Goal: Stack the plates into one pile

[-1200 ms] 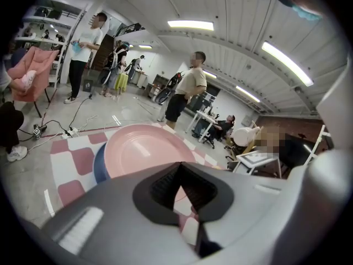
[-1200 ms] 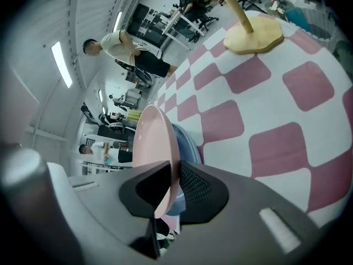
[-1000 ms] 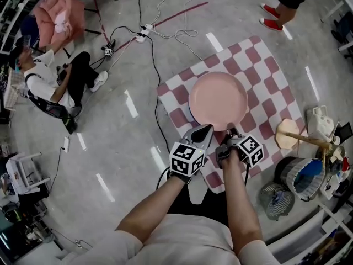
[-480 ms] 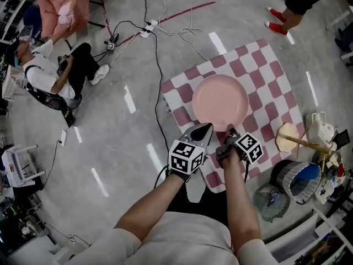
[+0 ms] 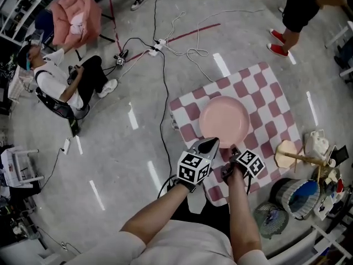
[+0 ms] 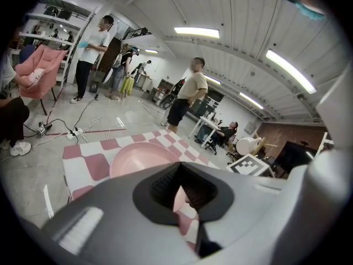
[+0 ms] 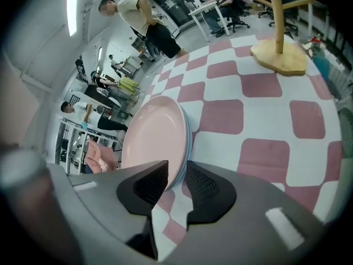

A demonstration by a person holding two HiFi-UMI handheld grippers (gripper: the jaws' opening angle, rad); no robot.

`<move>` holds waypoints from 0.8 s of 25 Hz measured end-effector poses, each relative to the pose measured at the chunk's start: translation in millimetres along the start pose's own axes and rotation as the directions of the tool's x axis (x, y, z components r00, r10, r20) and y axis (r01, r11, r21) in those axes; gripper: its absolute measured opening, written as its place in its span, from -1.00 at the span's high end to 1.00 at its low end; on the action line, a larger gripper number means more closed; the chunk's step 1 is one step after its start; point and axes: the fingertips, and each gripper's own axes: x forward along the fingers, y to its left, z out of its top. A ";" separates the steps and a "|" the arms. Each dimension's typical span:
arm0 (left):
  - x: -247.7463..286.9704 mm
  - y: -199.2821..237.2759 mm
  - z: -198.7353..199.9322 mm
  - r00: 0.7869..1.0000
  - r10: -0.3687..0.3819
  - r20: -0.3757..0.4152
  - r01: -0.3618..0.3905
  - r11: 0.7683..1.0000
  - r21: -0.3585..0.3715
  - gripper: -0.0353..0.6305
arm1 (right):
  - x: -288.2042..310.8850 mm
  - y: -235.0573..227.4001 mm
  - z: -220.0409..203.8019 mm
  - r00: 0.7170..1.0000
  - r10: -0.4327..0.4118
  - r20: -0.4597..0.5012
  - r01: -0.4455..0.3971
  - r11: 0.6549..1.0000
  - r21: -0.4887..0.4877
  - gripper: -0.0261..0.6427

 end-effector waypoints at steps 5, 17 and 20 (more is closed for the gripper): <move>-1.8 -7.9 4.2 1.000 -0.020 -0.003 0.020 1.000 0.003 0.88 | -25.1 3.6 6.6 0.999 -0.011 0.035 0.015 0.994 -0.106 0.66; -58.7 -20.3 59.3 0.997 -0.063 0.050 0.060 0.996 0.062 0.88 | -107.8 114.0 20.8 0.964 0.180 0.195 -0.116 0.947 -0.301 0.86; -70.1 -26.9 72.8 0.995 -0.076 0.059 0.071 0.994 0.082 0.88 | -126.0 138.7 20.7 0.947 0.233 0.220 -0.149 0.928 -0.341 0.89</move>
